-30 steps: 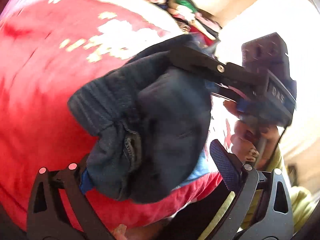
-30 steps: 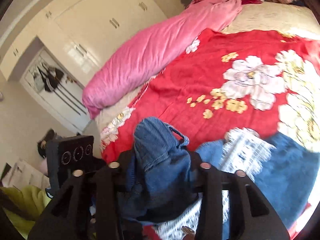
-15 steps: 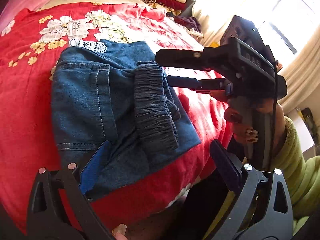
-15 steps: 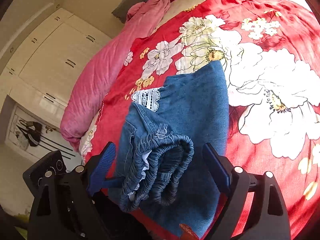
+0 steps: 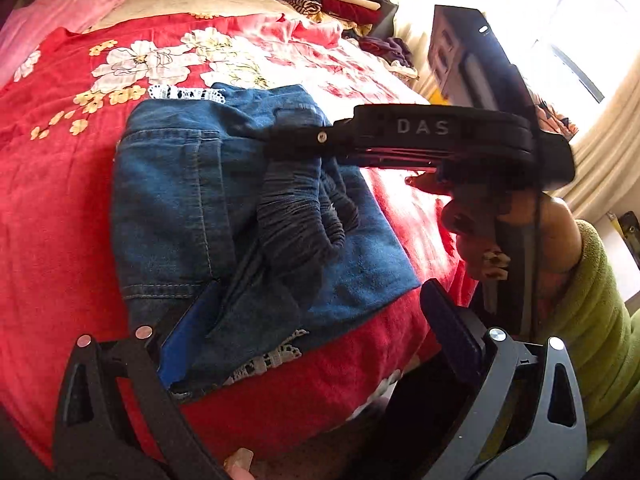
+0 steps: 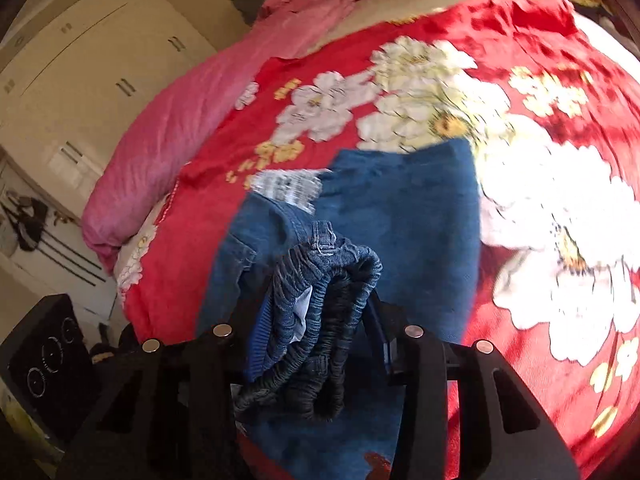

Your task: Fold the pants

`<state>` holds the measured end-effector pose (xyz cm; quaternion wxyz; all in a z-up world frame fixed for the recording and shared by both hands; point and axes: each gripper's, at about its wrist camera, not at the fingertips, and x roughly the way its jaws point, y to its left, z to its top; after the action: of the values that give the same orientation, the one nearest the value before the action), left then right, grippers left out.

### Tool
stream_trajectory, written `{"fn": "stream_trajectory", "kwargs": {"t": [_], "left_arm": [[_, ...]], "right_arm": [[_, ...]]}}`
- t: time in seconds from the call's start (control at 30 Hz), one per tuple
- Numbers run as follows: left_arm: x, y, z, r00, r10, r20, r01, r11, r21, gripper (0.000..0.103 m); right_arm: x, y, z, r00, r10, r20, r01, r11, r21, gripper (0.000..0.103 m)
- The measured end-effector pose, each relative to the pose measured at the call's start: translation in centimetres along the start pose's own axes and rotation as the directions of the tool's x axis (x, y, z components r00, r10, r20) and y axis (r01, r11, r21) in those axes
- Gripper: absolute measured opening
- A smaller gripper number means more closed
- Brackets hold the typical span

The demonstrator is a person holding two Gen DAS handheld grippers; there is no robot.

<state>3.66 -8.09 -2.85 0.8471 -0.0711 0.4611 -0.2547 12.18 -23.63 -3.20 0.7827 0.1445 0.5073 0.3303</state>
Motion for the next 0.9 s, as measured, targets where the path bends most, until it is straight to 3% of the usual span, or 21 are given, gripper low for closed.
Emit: {"fn": "stream_trajectory", "kwargs": {"t": [0.13,0.3,0.63,0.9], "left_arm": [[-0.2,-0.3,-0.1,1.000,0.011,-0.005,-0.011,1.000,0.013,0.093],[-1.5,-0.5,0.0,1.000,0.022,0.011,-0.022,1.000,0.008,0.093],[-4.1,-0.2,0.4,0.994,0.092,0.064,-0.093,0.996,0.001,0.093],[-5.6,2.7,1.1,0.977,0.187,0.104,-0.179,0.981,-0.078,0.093]], "right_arm": [[-1.2,-0.3,-0.3,1.000,-0.008,0.023,0.007,1.000,0.014,0.059],[-4.4,0.6,-0.4,0.992,0.006,0.126,-0.005,1.000,-0.010,0.073],[-8.4,0.9,-2.6,0.979,-0.058,0.195,0.062,0.998,-0.017,0.073],[-8.9,1.5,-5.8,0.977,-0.114,0.179,0.121,0.992,-0.032,0.073]]}}
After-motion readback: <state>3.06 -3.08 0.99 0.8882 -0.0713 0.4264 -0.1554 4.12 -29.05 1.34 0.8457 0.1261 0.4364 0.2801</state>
